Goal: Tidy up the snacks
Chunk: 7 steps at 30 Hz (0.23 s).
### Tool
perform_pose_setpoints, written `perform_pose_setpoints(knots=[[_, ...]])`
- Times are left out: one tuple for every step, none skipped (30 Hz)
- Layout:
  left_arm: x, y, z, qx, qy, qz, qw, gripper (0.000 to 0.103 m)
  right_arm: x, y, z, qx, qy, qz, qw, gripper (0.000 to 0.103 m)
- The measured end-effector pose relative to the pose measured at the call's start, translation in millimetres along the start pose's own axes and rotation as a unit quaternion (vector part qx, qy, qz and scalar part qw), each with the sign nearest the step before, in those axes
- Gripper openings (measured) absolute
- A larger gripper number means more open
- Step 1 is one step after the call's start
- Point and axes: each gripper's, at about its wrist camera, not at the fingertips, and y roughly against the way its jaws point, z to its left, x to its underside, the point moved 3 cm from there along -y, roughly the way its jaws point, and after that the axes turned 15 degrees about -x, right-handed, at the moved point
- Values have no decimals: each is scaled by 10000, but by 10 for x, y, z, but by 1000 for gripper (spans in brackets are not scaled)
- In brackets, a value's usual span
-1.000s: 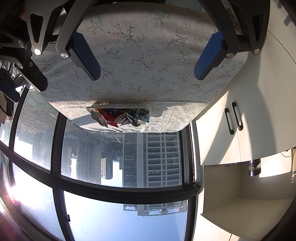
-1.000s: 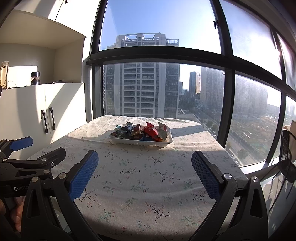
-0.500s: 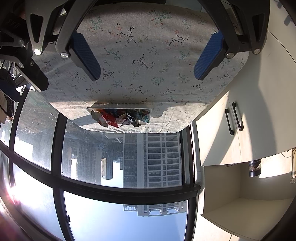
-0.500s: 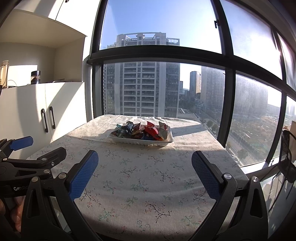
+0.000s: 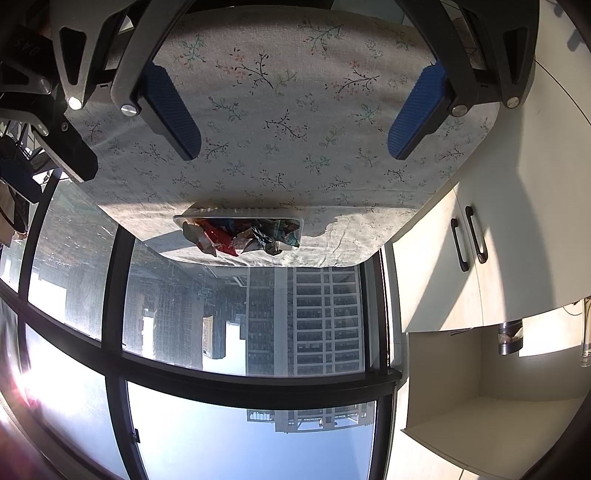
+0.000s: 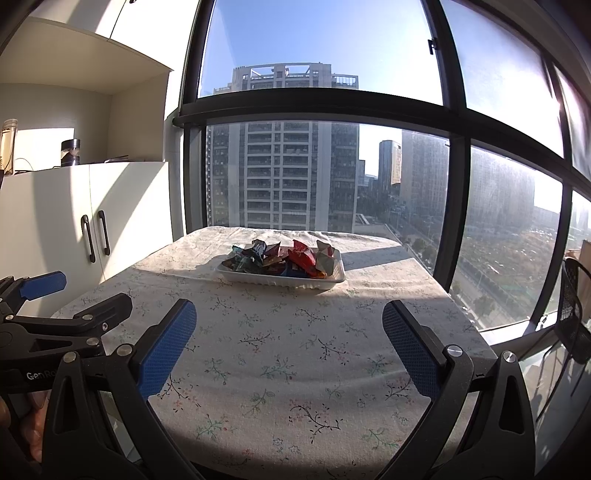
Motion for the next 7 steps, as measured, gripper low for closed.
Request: perform_pose_setpoints(knots=[[-2,0,0,-4,-2,-11,10000,103,7,2,-1,-3,1,5,10000,102],[1,4,-5,-18,-3,-25,10000,103,15,-4,-12,-10,4,14,10000,102],[5,5,-11,-23,-4,-36,10000,103,16,-12,-27,-14,4,20,10000,102],[8,7,-16,-24,-4,-39,10000,103,14,-22,-38,-21,6,26,10000,102],[13,-1,-16,-28,6,-30,10000,103,21,-21,-42,-20,6,30,10000,102],[17,-8,-15,-23,13,-15,10000,103,17,-28,-49,-23,8,34,10000,102],[21,-16,-14,-14,22,6,10000,103,24,-29,-55,-22,4,42,10000,102]])
